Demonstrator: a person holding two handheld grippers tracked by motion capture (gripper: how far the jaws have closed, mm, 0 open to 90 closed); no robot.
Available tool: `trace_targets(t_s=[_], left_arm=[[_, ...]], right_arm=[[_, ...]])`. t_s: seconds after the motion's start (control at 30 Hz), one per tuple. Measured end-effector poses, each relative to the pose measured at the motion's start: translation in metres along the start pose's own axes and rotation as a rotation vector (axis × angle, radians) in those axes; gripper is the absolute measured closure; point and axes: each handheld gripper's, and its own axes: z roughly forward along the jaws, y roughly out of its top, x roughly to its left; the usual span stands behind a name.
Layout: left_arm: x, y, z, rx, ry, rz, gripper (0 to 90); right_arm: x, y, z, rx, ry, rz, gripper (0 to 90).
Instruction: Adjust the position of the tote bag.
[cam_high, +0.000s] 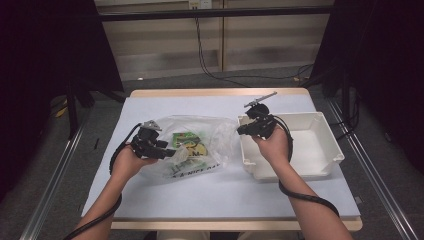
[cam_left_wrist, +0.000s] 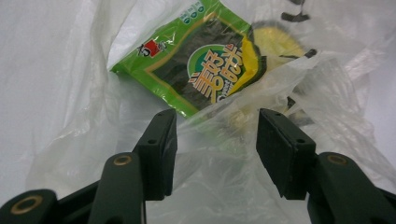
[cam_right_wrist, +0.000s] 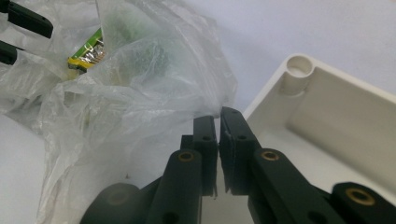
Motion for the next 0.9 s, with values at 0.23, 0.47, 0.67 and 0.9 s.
trace_targets(t_s=[0.23, 0.47, 0.67, 0.9], left_arm=[[0.0, 0.0, -0.001, -0.024, -0.002, -0.009, 48.8], [0.002, 0.0, -0.003, -0.034, -0.003, -0.012, 49.2], [0.004, 0.002, -0.008, -0.059, 0.005, -0.021, 49.4], [0.002, 0.006, -0.006, -0.068, 0.009, -0.015, 50.3]], right_arm=[[0.0, -0.001, -0.01, -0.004, -0.021, -0.004, 76.6], [-0.009, -0.005, -0.023, -0.004, -0.056, 0.008, 67.2], [-0.008, -0.009, -0.035, -0.02, -0.051, 0.005, 58.9], [0.007, -0.005, -0.037, -0.034, -0.034, -0.033, 51.8]])
